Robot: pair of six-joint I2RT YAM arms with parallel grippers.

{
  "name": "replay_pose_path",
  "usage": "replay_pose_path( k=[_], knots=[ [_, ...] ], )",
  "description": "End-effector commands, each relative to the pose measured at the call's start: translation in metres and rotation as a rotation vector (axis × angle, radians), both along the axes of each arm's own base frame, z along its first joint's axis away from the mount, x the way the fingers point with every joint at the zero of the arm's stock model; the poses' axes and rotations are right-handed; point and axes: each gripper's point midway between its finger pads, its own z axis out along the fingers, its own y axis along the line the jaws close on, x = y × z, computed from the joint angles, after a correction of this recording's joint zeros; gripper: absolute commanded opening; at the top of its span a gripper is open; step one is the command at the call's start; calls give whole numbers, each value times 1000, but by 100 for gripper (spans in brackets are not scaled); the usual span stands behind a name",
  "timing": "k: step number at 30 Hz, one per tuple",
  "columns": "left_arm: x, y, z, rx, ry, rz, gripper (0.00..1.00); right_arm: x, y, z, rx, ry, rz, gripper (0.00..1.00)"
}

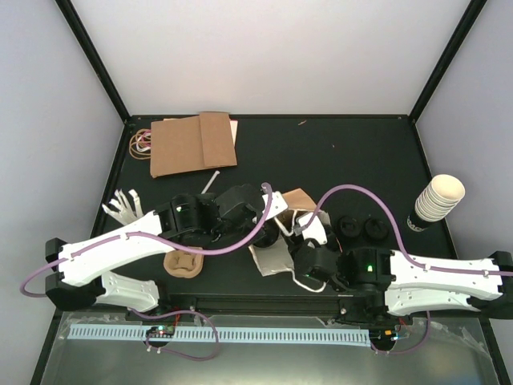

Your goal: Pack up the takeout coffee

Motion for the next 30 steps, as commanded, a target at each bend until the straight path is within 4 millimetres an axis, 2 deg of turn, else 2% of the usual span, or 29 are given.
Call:
replay_pose_path(
  k=[1, 4, 13, 19, 26, 30],
  knots=[
    [4, 0, 11, -56, 12, 82, 2, 8, -11, -2, 23, -34, -106, 47],
    [8, -6, 5, -41, 34, 116, 2, 9, -9, -4, 18, -32, -113, 47],
    [16, -12, 8, -60, 73, 220, 2, -6, 26, 6, 43, -75, -12, 47],
    [21, -5, 11, -80, 69, 279, 2, -12, 27, -11, 73, -24, 1, 46],
    [17, -12, 8, -98, 104, 256, 2, -7, 12, -5, 109, 48, -127, 47],
    [12, -18, 5, -101, 139, 233, 2, -6, 19, 0, 95, 82, -168, 47]
  ],
)
